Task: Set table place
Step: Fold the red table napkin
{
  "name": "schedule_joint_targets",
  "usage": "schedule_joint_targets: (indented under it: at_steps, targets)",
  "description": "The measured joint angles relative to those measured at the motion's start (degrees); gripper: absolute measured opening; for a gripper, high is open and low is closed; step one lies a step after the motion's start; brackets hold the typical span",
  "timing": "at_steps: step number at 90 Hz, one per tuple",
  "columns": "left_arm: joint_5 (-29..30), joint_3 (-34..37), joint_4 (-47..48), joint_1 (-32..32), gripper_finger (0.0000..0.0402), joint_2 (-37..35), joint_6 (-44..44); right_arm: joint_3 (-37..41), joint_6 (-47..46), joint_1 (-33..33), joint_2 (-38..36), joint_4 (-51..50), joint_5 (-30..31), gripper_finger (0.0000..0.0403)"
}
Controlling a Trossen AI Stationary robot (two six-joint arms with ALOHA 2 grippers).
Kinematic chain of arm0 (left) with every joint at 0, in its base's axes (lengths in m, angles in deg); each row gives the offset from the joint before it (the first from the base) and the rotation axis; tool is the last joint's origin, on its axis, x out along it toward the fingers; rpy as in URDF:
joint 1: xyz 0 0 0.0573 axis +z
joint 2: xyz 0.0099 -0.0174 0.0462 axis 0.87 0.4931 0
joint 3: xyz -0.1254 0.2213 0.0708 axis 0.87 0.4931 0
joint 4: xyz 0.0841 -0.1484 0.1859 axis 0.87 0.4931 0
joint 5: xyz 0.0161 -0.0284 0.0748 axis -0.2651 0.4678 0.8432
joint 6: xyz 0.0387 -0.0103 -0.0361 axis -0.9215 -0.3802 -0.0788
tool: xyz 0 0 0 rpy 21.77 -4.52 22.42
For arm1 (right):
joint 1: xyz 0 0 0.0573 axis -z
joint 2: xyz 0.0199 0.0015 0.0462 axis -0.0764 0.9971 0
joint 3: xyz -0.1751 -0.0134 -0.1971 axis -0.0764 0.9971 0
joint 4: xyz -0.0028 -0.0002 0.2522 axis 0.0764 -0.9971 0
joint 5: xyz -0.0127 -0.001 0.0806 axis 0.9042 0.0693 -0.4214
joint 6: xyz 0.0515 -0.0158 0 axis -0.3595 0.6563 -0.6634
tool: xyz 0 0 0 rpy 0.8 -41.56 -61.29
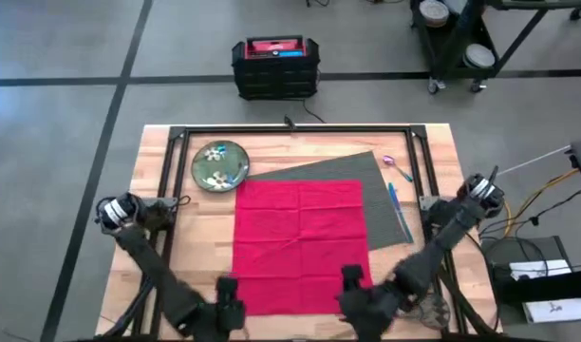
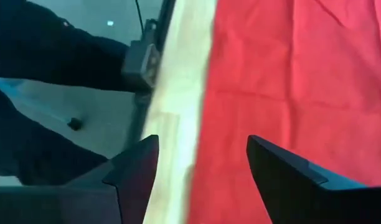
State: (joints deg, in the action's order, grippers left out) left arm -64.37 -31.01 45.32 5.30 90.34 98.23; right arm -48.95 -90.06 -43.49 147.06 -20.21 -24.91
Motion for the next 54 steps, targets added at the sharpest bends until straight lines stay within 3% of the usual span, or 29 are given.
schedule_joint_targets:
  at_steps: [23,54]
  targets:
    - [3.10,3.53,-0.91,-2.07,0.0160,4.71,-0.32,0.02,-11.80,-5.92,3.89,-2.28,1.41,0.0202]
    - [1.62,6.55,-5.16,-0.35,0.0112,7.71,0.09,0.07,-15.67,-6.00,5.31,-5.50,-0.55,0.0180]
